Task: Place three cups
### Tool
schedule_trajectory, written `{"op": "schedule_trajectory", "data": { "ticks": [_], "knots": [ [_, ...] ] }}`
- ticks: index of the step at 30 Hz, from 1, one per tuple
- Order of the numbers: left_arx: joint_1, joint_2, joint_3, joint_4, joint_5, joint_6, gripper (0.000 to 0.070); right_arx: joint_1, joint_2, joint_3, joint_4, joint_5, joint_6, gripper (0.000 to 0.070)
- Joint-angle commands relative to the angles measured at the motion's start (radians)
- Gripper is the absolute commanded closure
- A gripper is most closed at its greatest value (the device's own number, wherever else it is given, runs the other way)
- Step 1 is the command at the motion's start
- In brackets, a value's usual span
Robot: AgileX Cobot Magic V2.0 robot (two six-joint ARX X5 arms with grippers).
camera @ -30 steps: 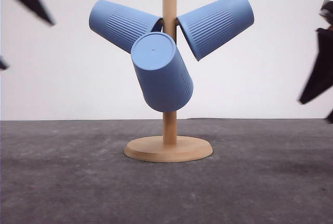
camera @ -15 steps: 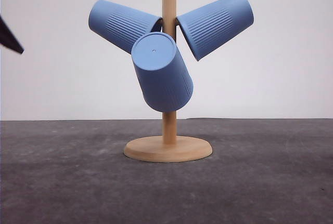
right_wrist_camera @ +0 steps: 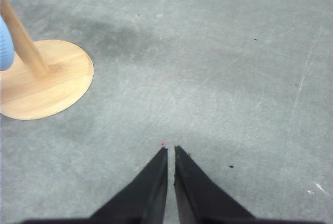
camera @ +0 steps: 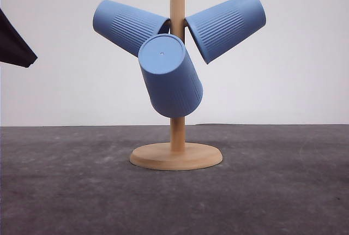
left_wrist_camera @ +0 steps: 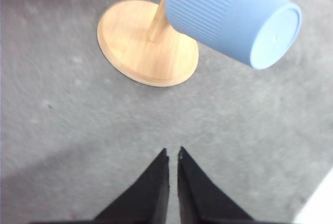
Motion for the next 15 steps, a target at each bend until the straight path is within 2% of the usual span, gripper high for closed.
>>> {"op": "schedule_trajectory", "data": {
  "ticks": [1,12,13,15],
  "knots": [
    [-0.003,0.002,0.011,0.012,-0.001,0.041,0.0700,0.003,-0.003,0.016,0.008,0.000,-0.006,0.0681],
    [-0.005,-0.005,0.010,0.008,-0.001,0.044,0.0700,0.003,-0.003,0.016,0.011,0.000,-0.006,0.0681],
    [-0.003,-0.018,0.009,0.006,-0.003,0.055,0.0700,0.003,-0.003,0.016,0.010,0.000,-0.006,0.0681],
    [0.008,-0.052,-0.008,0.004,-0.014,0.127,0.0700,0.003,-0.003,0.016,0.011,0.000,-0.006,0.0681]
  ]
}}
